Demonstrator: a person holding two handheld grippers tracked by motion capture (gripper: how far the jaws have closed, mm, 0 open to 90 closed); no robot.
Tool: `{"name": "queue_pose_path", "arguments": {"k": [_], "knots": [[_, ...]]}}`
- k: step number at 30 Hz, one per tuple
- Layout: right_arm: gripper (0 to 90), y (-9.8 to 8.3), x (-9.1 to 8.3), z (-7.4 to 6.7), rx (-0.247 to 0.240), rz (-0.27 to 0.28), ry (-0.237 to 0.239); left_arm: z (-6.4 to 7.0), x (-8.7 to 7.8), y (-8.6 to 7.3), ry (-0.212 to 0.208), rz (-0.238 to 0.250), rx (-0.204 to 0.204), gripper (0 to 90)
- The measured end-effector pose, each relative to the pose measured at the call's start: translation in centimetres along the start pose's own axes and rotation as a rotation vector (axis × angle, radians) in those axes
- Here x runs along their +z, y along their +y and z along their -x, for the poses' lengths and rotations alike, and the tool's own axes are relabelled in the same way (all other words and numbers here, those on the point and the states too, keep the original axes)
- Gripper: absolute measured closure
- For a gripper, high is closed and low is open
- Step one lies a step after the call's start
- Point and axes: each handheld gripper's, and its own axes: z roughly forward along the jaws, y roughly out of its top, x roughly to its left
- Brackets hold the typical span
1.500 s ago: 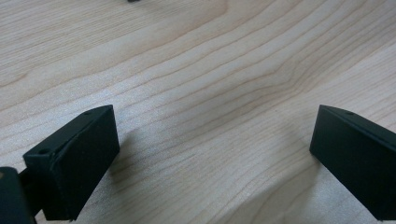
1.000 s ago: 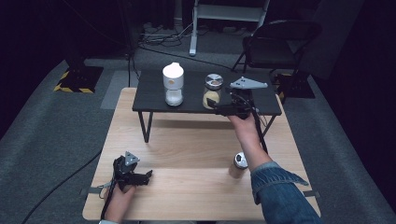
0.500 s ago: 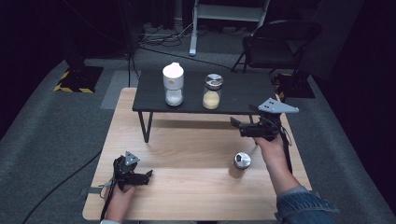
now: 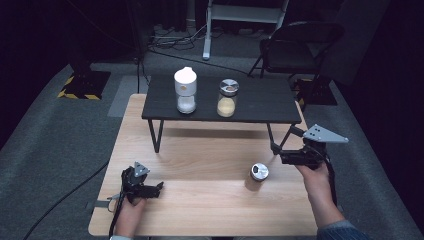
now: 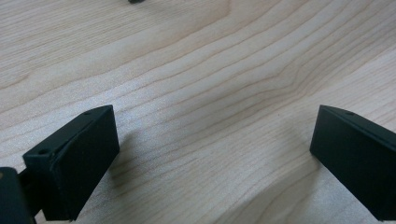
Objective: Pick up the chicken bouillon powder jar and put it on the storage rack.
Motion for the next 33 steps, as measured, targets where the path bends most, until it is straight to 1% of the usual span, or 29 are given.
{"name": "queue_pose_path", "arguments": {"k": [6,13,16,21,28,33], "knots": [[6.3,-1.6,-0.7,0.3,-0.005,-0.013,-0.016,0.1,0.1,0.1,0.006,0.0,-0.008,0.9],[6.1,-3.7,-0.9,0.4,-0.011,-0.036,-0.028,0.2,0.1,0.1,0.011,-0.001,-0.012,0.3],[6.2,-4.8,-0.7,0.4,-0.012,-0.055,-0.028,0.2,0.1,0.1,0.011,-0.001,-0.012,0.3],[6.2,-6.7,-0.3,0.5,0.008,-0.087,-0.016,0.2,0.1,0.1,0.011,-0.001,-0.012,0.3],[6.1,-9.2,0.5,0.6,0.032,-0.161,-0.009,0.2,0.1,0.1,0.011,-0.001,-0.012,0.3],[5.7,-10.7,0.8,0.7,0.035,-0.2,-0.009,0.2,0.1,0.1,0.011,-0.001,-0.012,0.3]]}}
